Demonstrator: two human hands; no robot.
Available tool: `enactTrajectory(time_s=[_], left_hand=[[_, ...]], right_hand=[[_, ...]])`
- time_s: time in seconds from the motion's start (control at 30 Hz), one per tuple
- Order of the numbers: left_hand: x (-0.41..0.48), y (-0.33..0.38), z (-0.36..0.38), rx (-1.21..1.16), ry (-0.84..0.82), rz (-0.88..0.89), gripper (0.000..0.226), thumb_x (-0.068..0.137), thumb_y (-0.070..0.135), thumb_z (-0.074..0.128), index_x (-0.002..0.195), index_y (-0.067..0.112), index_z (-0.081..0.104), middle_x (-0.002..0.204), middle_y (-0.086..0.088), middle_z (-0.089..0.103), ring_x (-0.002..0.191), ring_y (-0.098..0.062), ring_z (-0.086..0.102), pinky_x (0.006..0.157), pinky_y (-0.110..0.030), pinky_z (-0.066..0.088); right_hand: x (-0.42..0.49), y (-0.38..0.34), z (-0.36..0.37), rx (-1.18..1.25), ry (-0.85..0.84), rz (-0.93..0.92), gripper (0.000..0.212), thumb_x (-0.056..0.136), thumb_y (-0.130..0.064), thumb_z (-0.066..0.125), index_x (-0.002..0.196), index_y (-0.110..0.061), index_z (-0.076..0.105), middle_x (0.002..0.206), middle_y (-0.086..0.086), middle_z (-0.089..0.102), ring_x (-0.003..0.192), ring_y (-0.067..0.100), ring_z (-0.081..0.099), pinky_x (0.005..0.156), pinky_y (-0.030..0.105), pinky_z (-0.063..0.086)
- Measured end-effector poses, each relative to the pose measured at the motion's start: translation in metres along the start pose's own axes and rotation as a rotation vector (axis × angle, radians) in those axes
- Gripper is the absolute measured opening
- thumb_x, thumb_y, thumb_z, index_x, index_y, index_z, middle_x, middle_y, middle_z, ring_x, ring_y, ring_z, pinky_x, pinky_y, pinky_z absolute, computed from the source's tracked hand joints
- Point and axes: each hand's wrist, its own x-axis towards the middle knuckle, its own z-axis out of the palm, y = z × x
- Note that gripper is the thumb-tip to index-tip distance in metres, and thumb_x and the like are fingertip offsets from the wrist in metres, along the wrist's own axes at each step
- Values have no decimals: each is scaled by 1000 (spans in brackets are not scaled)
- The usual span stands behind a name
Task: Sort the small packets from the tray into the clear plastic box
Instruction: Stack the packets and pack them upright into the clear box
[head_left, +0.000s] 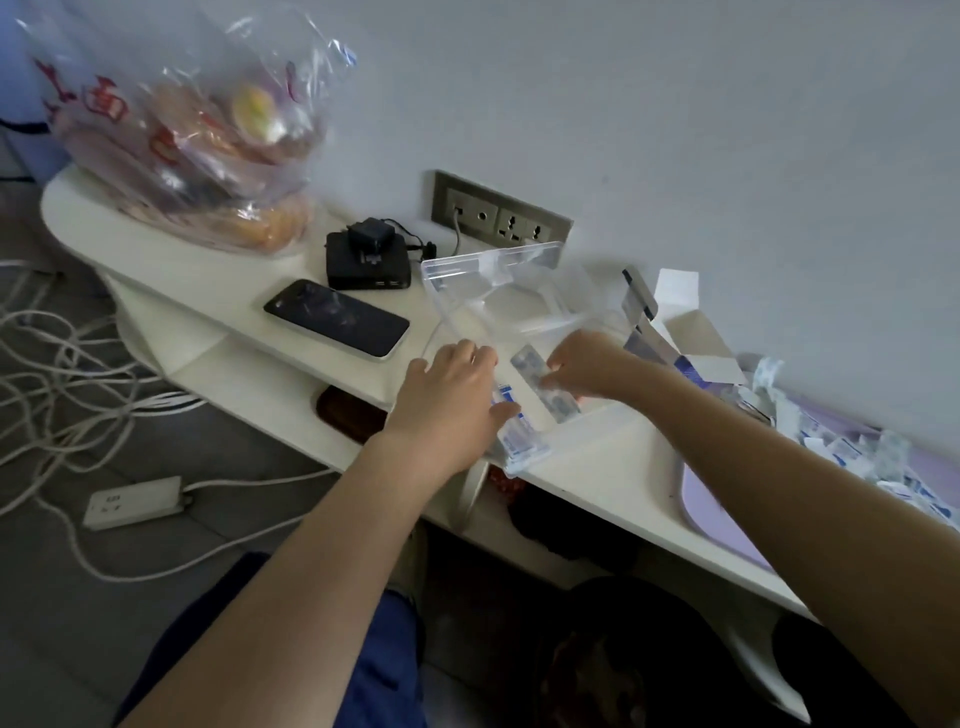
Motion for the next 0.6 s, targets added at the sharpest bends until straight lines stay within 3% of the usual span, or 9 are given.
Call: enactTrajectory(time_s=[0.1, 0.17, 0.27, 0.33, 0.47, 0.6], left_hand=[[0, -2, 2, -2, 19, 5, 53, 94, 50, 43, 134, 15, 38, 136, -1, 41, 127, -18, 37, 101, -35, 30], [0, -3, 3, -14, 16, 14, 55, 93, 52, 43, 134, 16, 38, 137, 0, 41, 128, -18, 37, 103, -36, 29], [0, -3, 3, -32, 2, 17, 58, 91, 56, 42, 134, 18, 39, 137, 0, 40, 128, -18, 36, 103, -37, 29], [0, -2, 2, -32, -1, 20, 57, 91, 57, 42, 133, 18, 40, 135, 0, 41, 126, -19, 38, 102, -37, 30], [0, 0, 1, -38, -21, 18, 54, 91, 56, 42, 131, 18, 41, 131, -2, 41, 121, -21, 40, 99, -36, 30], [0, 1, 0, -47, -39, 14, 52, 92, 53, 43, 130, 17, 41, 132, -3, 40, 120, -21, 40, 97, -35, 31]], right_hand=[[9, -6, 8, 6, -79, 33, 36, 90, -24, 55, 58, -10, 46, 58, 1, 49, 58, 16, 50, 55, 17, 36], [10, -10, 11, 22, -117, 25, 28, 91, -24, 55, 69, -6, 58, 63, 2, 57, 57, 15, 54, 58, 17, 40], [9, -15, 13, 85, -152, 12, 28, 91, -23, 56, 101, 1, 67, 89, 8, 71, 72, 19, 66, 73, 22, 50], [10, -15, 15, 109, -165, 20, 29, 91, -22, 57, 106, 0, 67, 100, 9, 71, 78, 18, 70, 79, 24, 52], [10, -16, 16, 186, -192, 43, 17, 92, -17, 57, 86, -2, 62, 85, 6, 67, 63, 12, 64, 64, 17, 50], [9, -17, 17, 213, -171, 71, 18, 91, -16, 58, 97, 0, 63, 84, 8, 66, 62, 12, 63, 59, 18, 53]])
